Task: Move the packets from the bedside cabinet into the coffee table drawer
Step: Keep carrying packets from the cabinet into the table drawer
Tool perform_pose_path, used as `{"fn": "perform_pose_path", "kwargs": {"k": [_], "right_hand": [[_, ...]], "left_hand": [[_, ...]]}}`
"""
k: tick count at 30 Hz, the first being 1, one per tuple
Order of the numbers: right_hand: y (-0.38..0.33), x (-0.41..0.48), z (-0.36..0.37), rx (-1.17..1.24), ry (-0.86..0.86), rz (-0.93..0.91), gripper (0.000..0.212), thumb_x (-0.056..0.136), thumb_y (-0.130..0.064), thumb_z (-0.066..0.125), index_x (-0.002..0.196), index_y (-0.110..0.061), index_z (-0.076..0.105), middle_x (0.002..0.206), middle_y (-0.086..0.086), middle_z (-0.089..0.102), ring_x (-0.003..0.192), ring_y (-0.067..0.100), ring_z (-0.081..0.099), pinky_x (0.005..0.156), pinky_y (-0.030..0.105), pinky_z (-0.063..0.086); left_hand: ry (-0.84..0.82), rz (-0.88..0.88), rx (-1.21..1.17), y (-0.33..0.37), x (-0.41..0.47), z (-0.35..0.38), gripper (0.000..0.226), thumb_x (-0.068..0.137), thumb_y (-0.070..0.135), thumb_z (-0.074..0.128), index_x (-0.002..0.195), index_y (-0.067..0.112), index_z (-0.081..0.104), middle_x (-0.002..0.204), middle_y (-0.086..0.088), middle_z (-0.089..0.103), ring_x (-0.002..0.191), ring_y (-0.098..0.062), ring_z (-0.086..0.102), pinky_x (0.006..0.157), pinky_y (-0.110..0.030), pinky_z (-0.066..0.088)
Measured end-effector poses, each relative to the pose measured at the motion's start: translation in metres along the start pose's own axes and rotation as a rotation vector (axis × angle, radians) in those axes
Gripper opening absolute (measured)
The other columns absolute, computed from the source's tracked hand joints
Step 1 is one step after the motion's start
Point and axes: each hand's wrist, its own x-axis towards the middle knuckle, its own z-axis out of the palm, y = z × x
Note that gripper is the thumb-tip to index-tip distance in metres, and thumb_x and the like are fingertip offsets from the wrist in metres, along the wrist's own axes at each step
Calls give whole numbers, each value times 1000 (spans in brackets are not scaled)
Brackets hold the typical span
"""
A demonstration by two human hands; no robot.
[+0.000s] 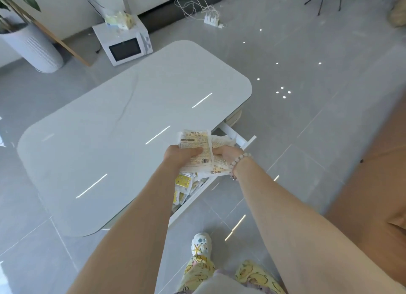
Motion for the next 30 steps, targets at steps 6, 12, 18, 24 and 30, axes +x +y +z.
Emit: {"fn": "perform_pose_path", "kwargs": {"k": [6,12,18,24,30], "right_hand": [[15,51,-15,123,42,169,59,86,-33,67,126,5,50,96,10,59,81,23,57,62,27,43],[14,105,-22,116,-48,221,57,78,-33,71,123,-1,56,109,12,67,92,28,66,56,27,46],[10,165,-30,-37,-167,198,46,80,-29,70,115,0,60,110,11,66,95,30,66,77,39,57],[40,235,-13,-55,-181,253,65,75,-24,75,130,0,52,125,12,60,112,28,58,93,34,49],[79,310,19,-121,-205,278,45,80,-18,69,121,-4,56,115,8,63,99,24,58,74,27,44]], "left_hand": [[-40,-91,29,-5,28,30,35,73,24,80,101,8,67,99,-7,70,93,-24,66,88,-35,52],[80,-223,-17,-10,59,50,32,73,28,79,97,11,66,96,-4,68,92,-22,64,86,-33,51],[194,-329,-144,-23,88,74,29,75,24,79,97,11,67,82,2,68,73,-13,64,60,-22,48],[220,-476,-249,-74,146,97,43,71,29,82,105,9,65,89,-3,71,79,-17,68,68,-28,54],[208,-578,-257,-136,209,113,55,69,35,81,112,8,62,98,-5,69,86,-19,66,77,-31,53]]}}
